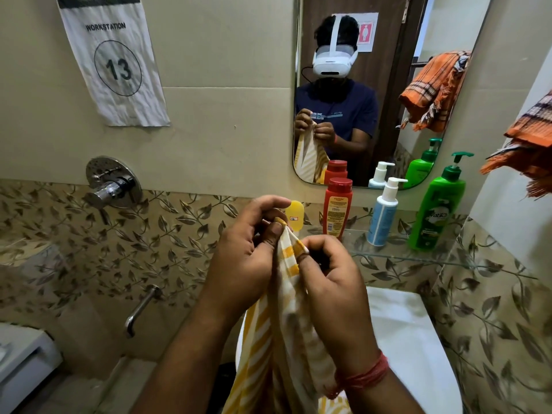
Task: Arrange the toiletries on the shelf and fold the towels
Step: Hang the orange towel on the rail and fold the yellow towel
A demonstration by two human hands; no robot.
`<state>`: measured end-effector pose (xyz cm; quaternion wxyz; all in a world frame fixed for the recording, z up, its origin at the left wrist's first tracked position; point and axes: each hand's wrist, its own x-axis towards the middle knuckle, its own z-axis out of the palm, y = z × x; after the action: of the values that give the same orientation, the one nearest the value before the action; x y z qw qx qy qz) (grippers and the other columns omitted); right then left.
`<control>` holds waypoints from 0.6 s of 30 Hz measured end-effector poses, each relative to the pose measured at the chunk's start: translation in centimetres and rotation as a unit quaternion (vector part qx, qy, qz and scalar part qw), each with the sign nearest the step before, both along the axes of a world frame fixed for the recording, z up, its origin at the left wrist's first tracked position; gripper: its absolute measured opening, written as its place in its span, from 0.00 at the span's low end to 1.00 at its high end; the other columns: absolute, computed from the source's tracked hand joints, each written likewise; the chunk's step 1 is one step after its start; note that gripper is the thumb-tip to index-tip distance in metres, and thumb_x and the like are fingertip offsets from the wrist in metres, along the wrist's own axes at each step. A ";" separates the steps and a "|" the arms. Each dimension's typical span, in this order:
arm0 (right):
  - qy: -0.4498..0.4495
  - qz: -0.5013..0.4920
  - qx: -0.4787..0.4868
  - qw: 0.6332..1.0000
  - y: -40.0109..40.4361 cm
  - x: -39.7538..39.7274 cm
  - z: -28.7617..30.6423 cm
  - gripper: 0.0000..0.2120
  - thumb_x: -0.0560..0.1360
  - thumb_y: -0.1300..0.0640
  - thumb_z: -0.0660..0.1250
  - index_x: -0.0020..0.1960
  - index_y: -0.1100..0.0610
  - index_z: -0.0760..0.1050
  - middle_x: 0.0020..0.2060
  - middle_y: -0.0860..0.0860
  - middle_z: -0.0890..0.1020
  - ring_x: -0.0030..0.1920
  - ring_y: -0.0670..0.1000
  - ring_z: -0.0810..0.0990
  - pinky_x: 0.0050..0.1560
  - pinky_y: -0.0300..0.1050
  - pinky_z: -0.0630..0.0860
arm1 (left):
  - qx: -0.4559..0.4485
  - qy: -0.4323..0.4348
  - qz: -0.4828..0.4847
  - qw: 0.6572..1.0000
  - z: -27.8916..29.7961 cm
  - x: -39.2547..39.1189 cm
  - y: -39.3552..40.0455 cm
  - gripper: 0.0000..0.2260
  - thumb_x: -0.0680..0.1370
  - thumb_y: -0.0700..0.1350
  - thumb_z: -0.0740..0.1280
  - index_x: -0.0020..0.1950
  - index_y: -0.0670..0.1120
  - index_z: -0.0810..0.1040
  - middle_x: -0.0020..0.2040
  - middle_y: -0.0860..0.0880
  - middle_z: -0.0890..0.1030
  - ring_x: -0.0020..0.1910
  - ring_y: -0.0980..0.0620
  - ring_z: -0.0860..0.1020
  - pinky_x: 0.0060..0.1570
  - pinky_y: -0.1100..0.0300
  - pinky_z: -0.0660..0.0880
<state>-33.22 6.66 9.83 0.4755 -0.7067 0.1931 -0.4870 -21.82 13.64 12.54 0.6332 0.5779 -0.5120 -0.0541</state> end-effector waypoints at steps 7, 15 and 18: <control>0.099 0.069 -0.029 0.992 -1.4 -1.3 0.9 0.04 0.73 0.59 0.66 0.44 0.51 0.77 0.37 0.51 0.79 0.39 0.55 0.79 0.39 0.54 0.79 | 0.000 -0.051 0.009 0.999 0.2 -0.3 0.2 0.21 0.77 0.37 0.63 0.62 0.60 0.77 0.51 0.57 0.81 0.50 0.53 0.82 0.46 0.62 0.81; 0.315 -0.043 -0.188 0.929 -3.7 -0.4 -3.8 0.06 0.75 0.64 0.64 0.44 0.53 0.75 0.41 0.45 0.74 0.41 0.45 0.72 0.39 0.39 0.68 | -0.120 0.038 0.065 0.990 0.5 -0.8 0.1 0.17 0.81 0.33 0.63 0.58 0.56 0.77 0.49 0.52 0.82 0.49 0.52 0.82 0.47 0.65 0.77; 0.368 -0.066 -0.162 0.913 -5.7 -1.3 -5.1 0.12 0.72 0.69 0.61 0.46 0.53 0.75 0.42 0.47 0.75 0.42 0.48 0.73 0.40 0.40 0.68 | -0.187 0.077 0.124 0.972 0.7 0.3 0.2 0.16 0.82 0.33 0.62 0.56 0.55 0.77 0.49 0.46 0.82 0.49 0.50 0.82 0.50 0.60 0.78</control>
<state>-34.48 1.01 4.70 0.2169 -0.8889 0.3186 -0.2475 -21.48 13.81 13.22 0.7693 0.5024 -0.3871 0.0767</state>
